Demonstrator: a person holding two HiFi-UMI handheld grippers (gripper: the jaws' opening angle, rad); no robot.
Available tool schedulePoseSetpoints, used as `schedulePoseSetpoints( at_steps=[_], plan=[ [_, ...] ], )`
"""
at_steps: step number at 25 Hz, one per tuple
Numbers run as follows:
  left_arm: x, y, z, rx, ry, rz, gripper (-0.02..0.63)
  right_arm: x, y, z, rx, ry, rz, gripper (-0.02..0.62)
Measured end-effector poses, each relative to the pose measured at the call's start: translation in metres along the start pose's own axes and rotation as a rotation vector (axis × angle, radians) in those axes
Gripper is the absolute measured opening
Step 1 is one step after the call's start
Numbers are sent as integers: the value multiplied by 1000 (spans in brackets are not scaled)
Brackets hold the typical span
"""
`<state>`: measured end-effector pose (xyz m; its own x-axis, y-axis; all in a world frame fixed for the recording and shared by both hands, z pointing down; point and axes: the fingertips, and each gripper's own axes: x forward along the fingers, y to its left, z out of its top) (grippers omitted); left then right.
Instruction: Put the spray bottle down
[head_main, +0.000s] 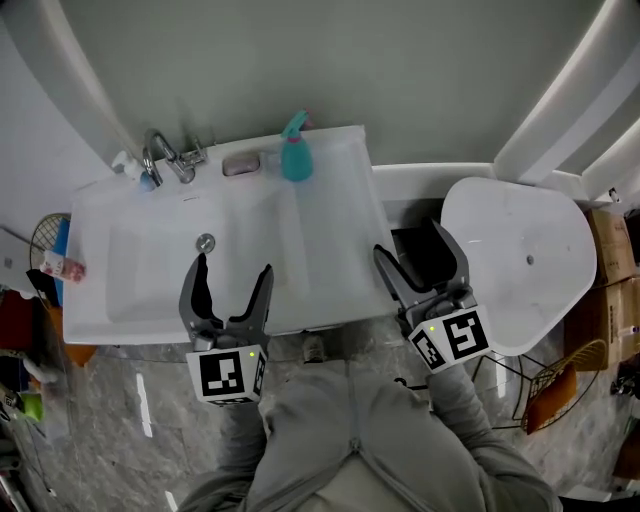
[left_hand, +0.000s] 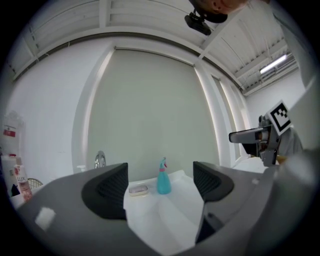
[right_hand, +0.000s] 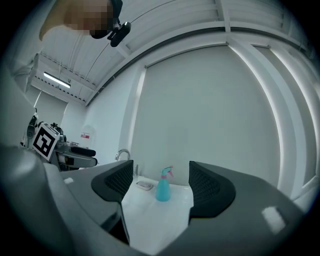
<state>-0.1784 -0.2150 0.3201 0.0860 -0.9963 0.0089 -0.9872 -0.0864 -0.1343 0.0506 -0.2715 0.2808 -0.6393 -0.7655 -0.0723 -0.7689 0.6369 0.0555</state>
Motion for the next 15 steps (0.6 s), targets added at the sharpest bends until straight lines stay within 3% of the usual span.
schedulePoseSetpoints(
  at_steps=[15],
  plan=[
    [-12, -8, 10, 12, -22, 30, 434, -5, 6, 4, -30, -6, 22, 336]
  ],
)
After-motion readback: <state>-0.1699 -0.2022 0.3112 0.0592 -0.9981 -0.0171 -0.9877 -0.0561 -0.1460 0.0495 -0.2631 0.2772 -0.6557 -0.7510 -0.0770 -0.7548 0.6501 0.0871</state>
